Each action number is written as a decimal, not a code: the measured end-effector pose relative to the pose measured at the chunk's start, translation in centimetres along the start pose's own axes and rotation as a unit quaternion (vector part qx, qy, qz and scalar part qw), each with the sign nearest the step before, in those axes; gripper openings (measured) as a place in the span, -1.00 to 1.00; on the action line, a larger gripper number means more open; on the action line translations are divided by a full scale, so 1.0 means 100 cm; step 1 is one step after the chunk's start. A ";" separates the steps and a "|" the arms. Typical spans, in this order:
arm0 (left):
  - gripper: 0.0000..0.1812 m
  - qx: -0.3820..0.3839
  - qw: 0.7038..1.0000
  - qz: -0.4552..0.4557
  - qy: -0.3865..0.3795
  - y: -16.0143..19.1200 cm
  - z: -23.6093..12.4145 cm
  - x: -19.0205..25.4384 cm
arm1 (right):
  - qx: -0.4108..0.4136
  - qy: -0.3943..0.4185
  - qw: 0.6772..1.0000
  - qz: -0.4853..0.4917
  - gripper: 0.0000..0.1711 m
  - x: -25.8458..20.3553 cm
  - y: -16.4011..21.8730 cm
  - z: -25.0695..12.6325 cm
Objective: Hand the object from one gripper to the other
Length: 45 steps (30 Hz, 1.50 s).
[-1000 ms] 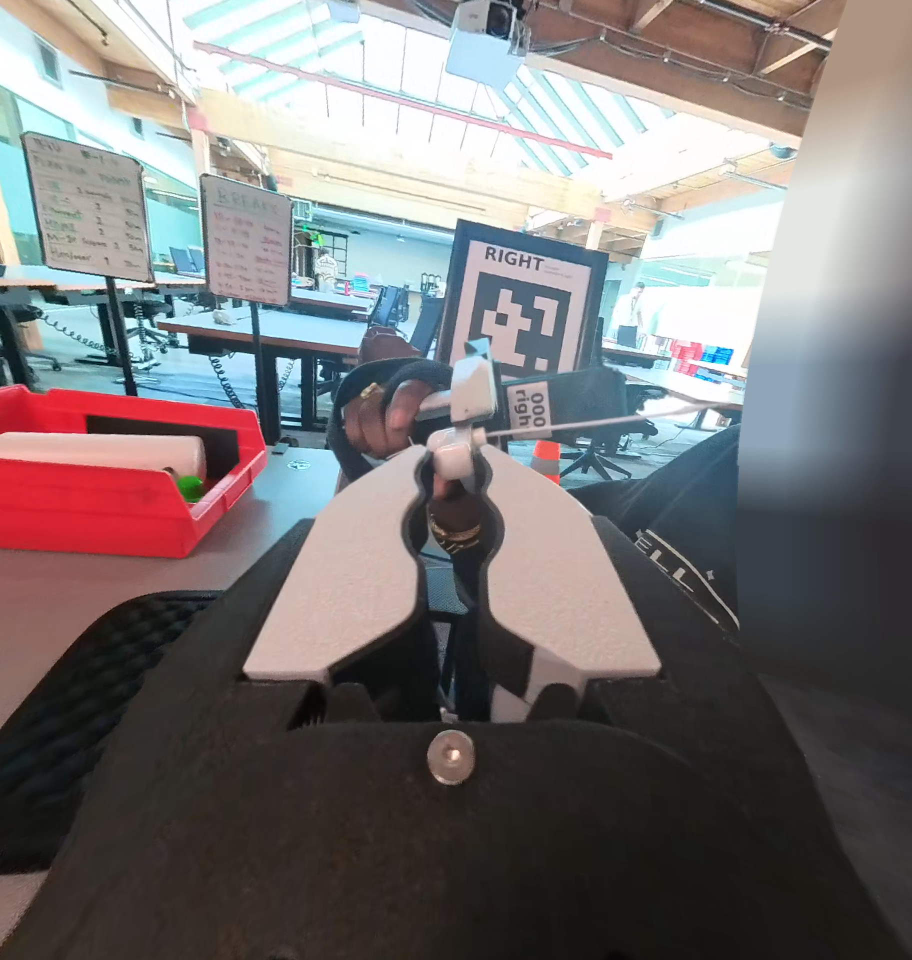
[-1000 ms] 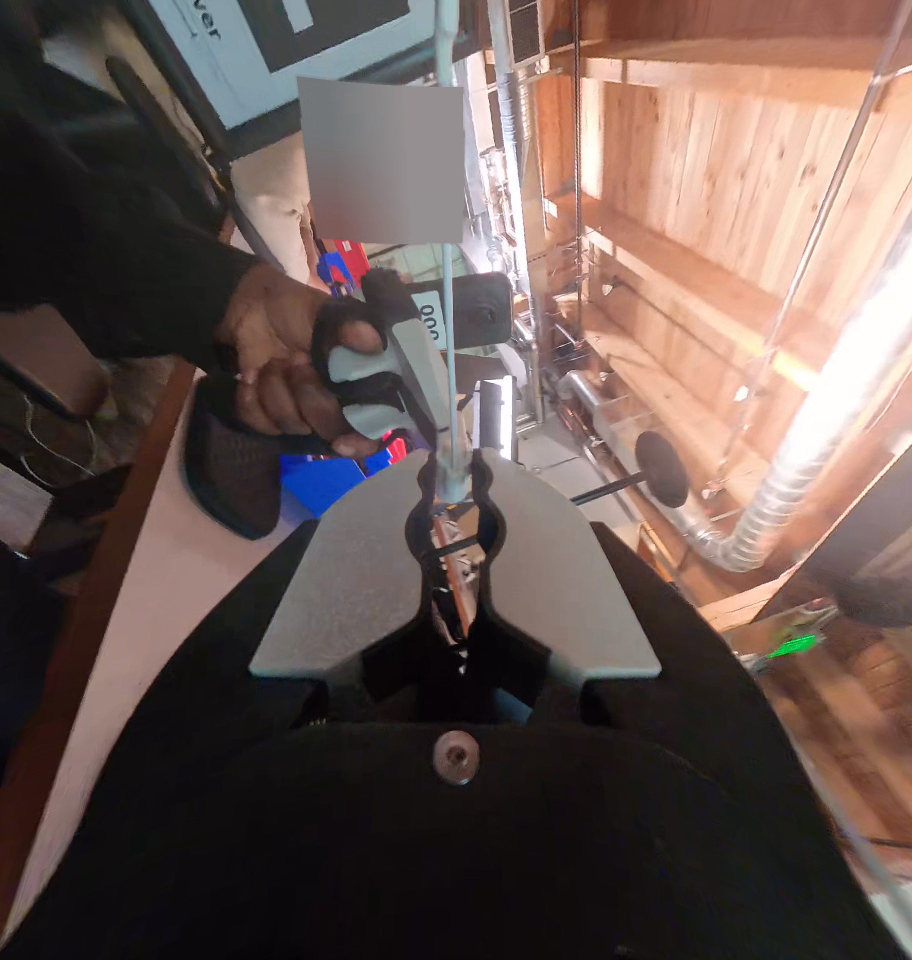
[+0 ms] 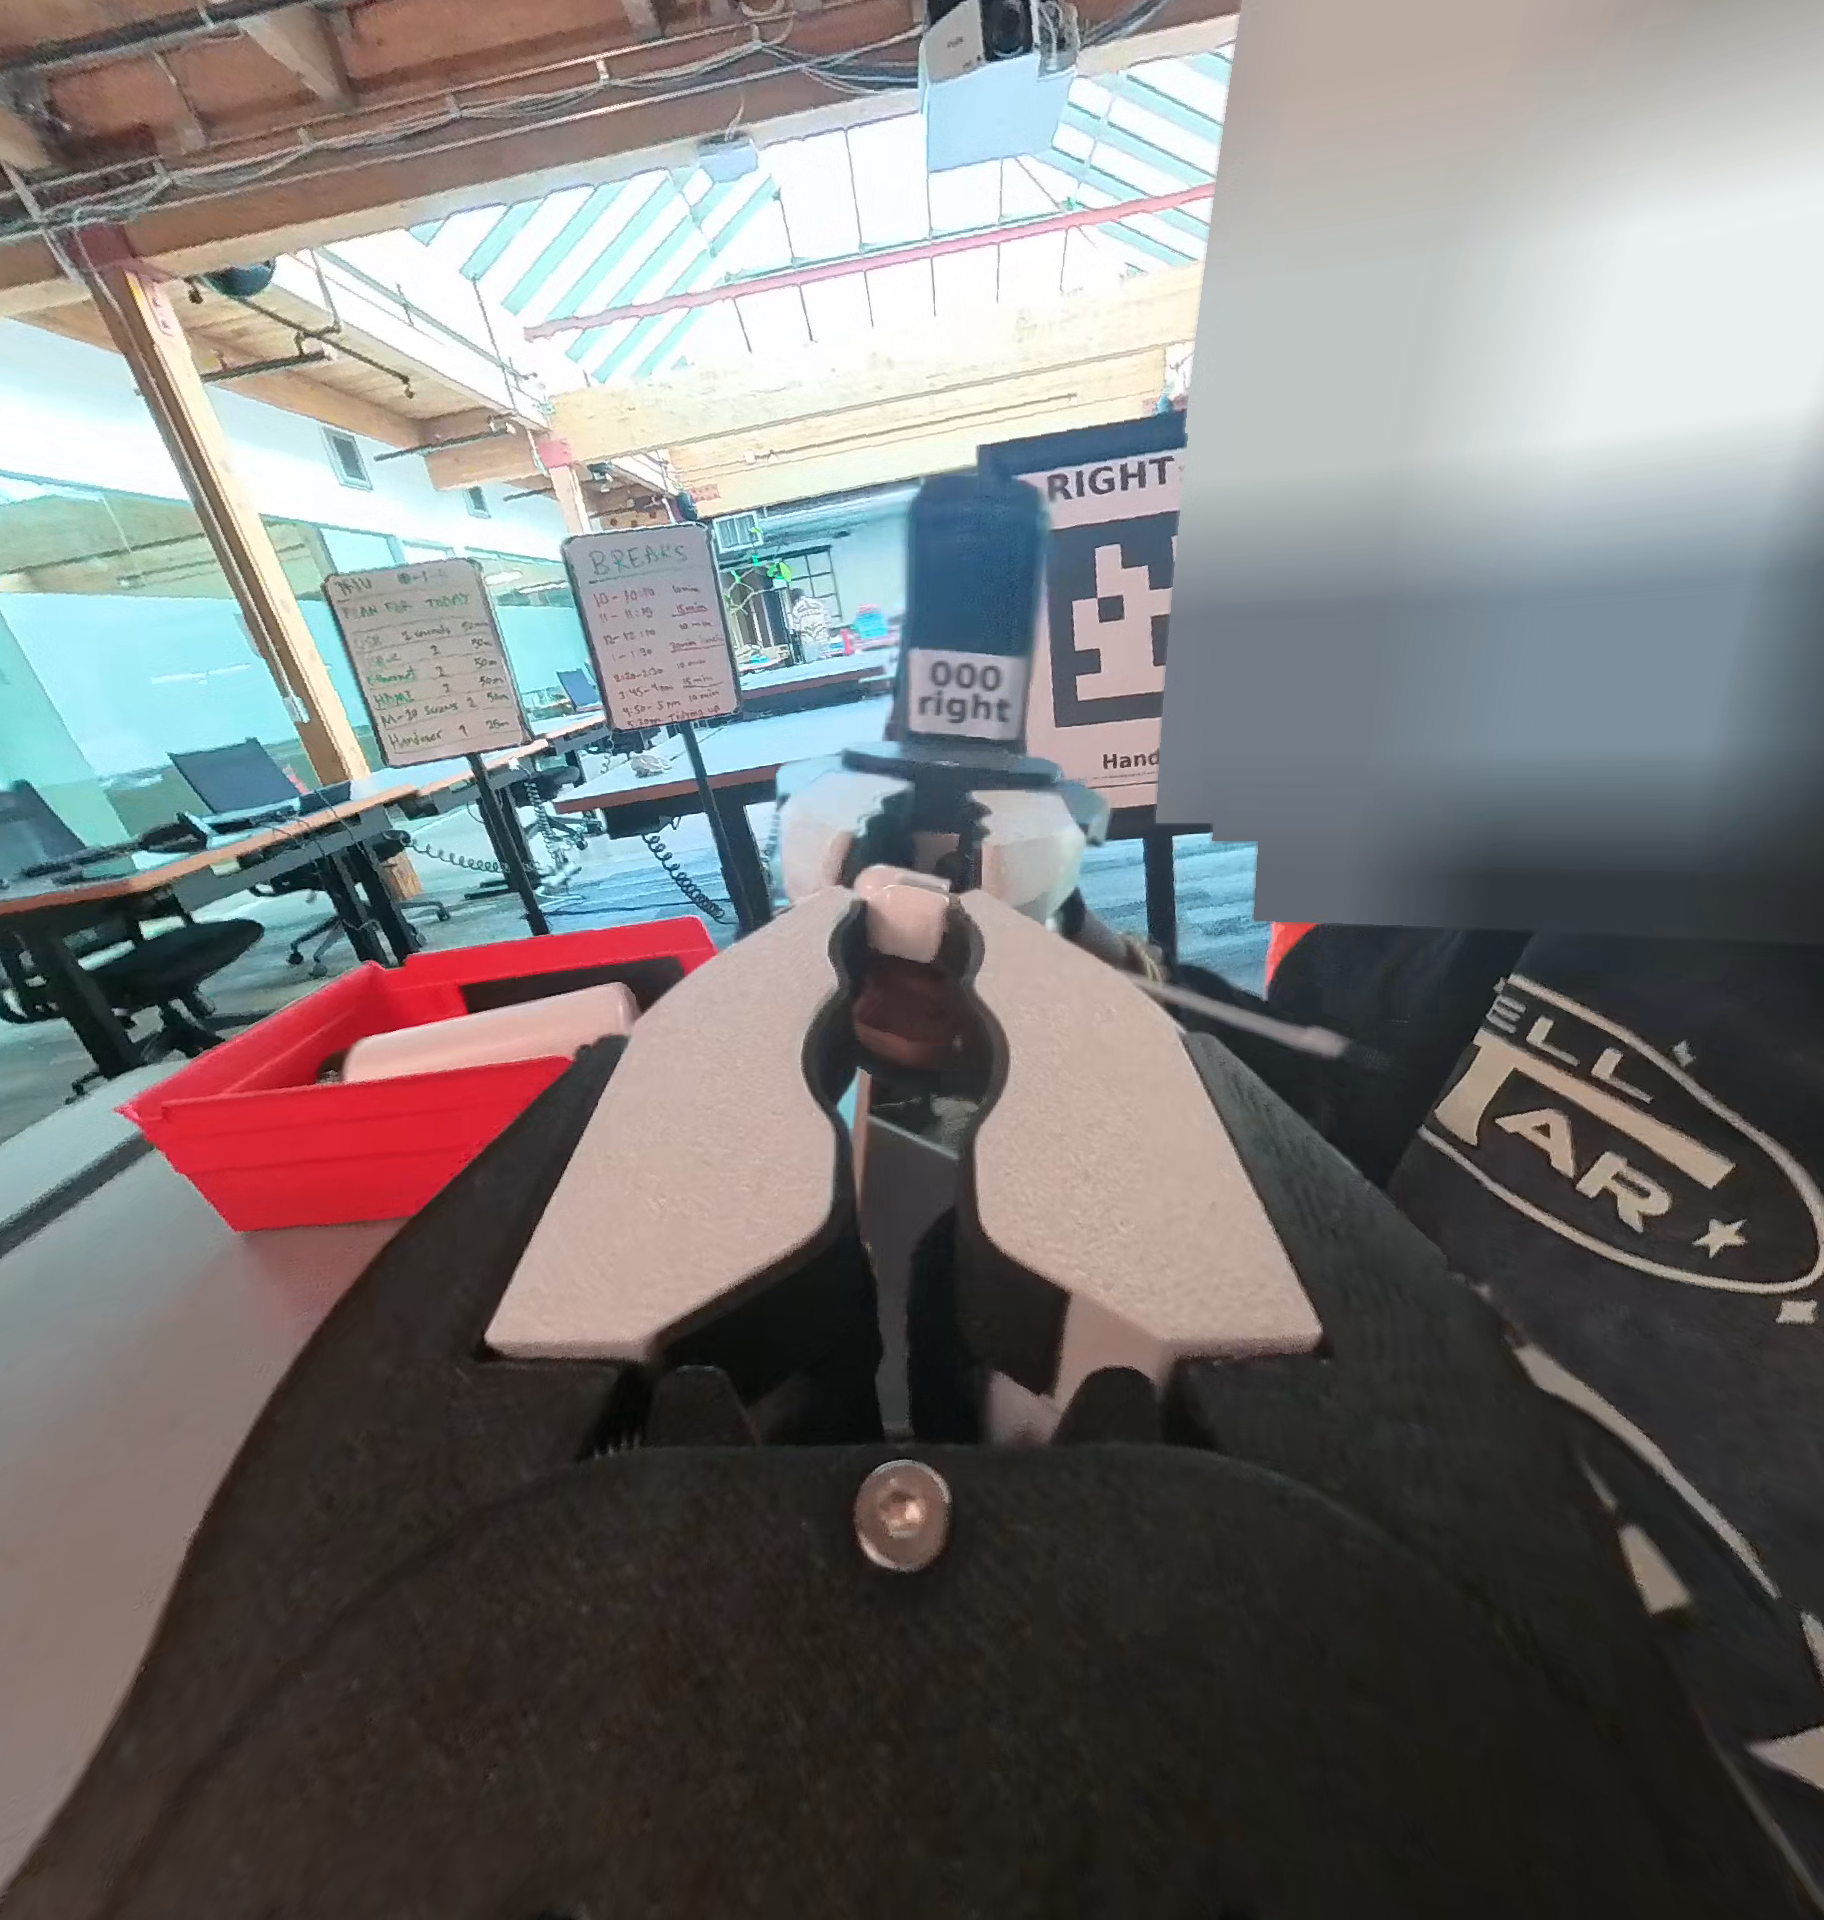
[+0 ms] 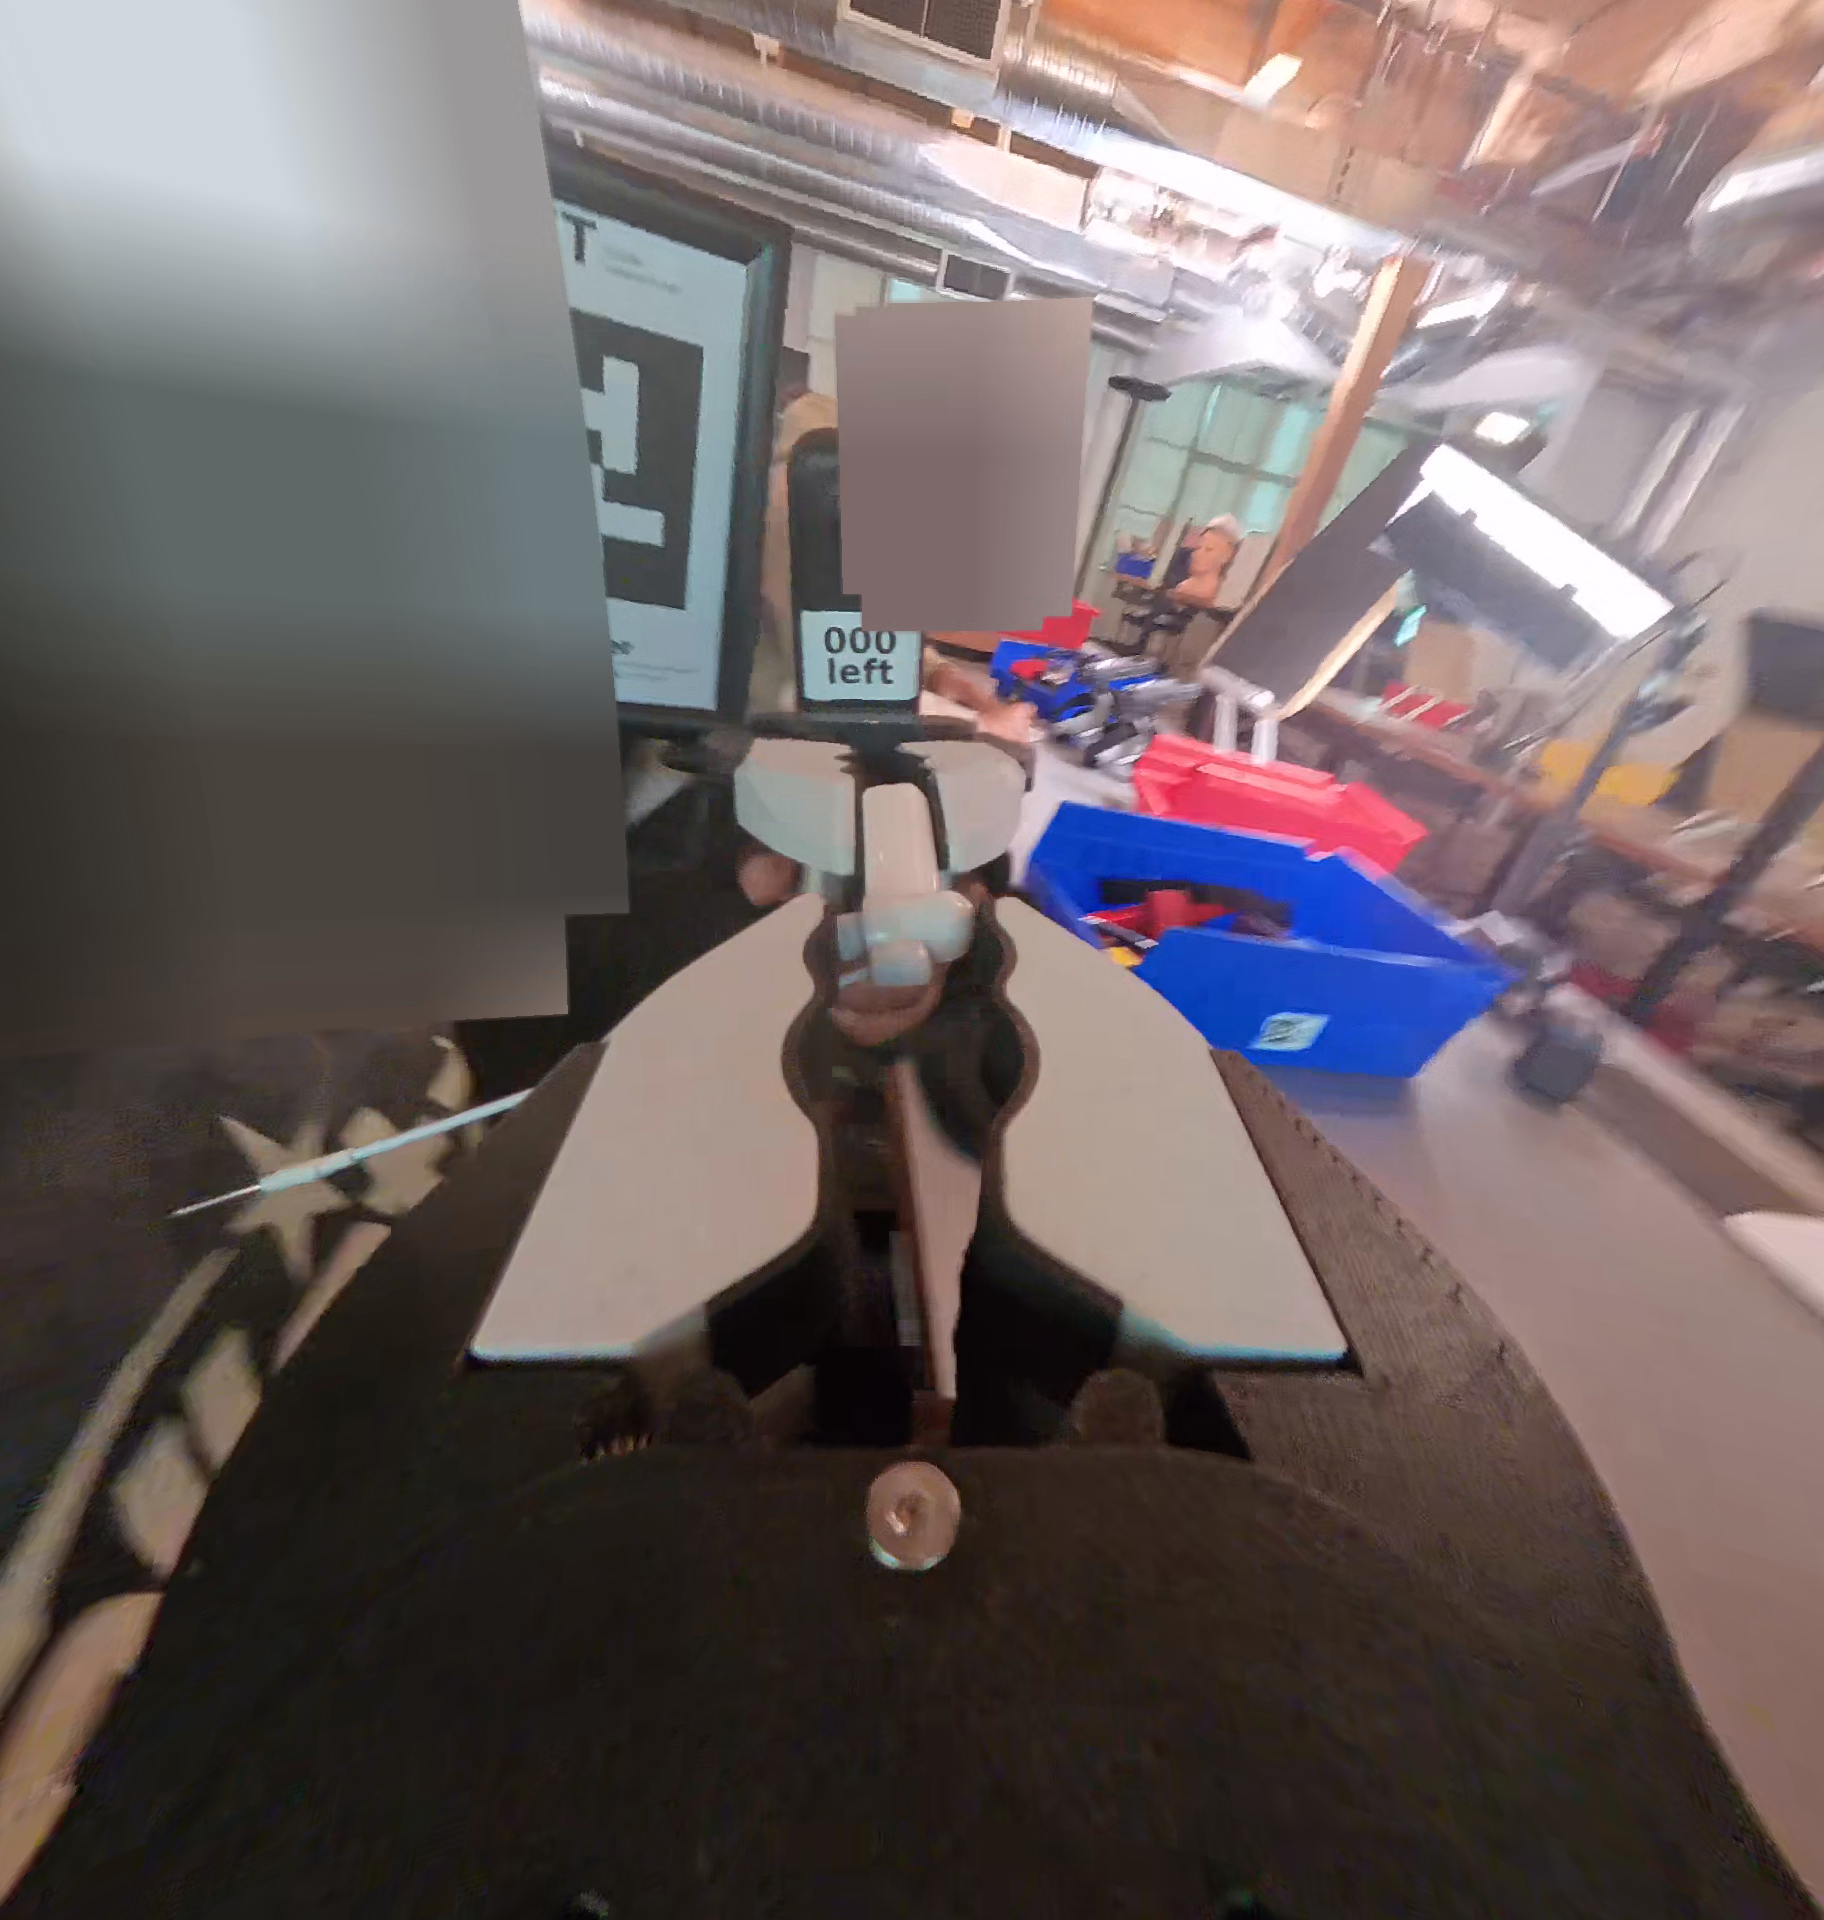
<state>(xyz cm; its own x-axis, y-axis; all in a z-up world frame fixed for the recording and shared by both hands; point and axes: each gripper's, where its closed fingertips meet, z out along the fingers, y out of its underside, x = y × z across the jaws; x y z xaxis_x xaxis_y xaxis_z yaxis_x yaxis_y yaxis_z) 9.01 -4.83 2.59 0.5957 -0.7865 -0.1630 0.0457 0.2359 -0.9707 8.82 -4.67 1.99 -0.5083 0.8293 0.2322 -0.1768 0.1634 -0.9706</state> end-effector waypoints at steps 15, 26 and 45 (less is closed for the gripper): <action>-0.86 0.008 0.990 -0.140 0.032 0.001 0.000 -0.002 | -0.095 0.170 0.820 -0.539 -0.70 0.002 -0.001 -0.002; -0.87 0.038 0.997 -0.057 0.031 -0.012 -0.006 0.003 | 0.043 0.072 0.981 -0.173 -0.58 0.000 -0.021 -0.007; -0.73 0.008 0.990 -0.136 0.047 -0.003 -0.004 0.002 | -0.001 0.099 0.914 -0.393 -0.84 -0.004 -0.009 -0.002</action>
<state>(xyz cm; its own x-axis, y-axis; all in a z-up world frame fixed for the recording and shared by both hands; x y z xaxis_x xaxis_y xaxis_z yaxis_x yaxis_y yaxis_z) 8.84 -5.27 2.77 0.4815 -0.8720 0.0876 0.2078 0.0164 -0.9780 9.36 -5.04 2.77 -0.0616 0.5359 0.8420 -0.4205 0.7512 -0.5088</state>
